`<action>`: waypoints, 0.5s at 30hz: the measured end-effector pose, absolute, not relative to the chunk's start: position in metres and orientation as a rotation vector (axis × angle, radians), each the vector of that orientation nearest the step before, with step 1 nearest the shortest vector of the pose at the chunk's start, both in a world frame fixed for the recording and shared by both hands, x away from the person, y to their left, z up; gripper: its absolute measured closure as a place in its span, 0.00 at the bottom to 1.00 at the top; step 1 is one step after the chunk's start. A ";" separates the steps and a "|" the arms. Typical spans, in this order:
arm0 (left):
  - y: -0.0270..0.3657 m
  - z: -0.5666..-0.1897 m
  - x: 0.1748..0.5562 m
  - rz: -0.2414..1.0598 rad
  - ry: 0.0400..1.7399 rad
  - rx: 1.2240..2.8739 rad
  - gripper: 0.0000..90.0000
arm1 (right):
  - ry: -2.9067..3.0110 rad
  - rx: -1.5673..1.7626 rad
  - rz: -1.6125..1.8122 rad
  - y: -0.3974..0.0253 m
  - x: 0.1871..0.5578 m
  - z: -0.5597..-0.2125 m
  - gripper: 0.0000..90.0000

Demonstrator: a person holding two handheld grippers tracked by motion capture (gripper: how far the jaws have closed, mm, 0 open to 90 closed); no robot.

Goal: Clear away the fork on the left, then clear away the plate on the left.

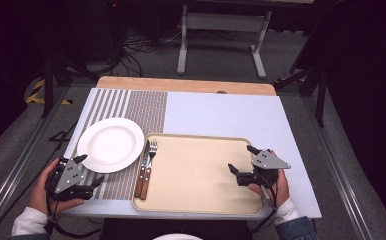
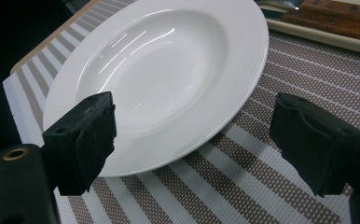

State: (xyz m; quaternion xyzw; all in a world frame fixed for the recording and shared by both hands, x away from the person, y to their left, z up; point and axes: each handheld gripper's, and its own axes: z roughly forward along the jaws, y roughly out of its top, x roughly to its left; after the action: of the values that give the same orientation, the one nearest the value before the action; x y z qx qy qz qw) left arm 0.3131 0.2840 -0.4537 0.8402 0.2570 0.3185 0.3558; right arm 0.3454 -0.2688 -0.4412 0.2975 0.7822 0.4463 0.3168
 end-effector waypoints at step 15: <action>0.298 -0.461 0.319 0.845 0.750 2.169 0.12 | 2.059 0.789 1.173 -0.269 0.344 -0.442 0.13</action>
State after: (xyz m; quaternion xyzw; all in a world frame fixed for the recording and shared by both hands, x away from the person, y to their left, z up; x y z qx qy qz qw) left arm 0.3194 0.2981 -0.4607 0.8338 0.2884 0.3246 0.3409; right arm 0.3436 -0.2692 -0.4421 0.2996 0.7821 0.4454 0.3165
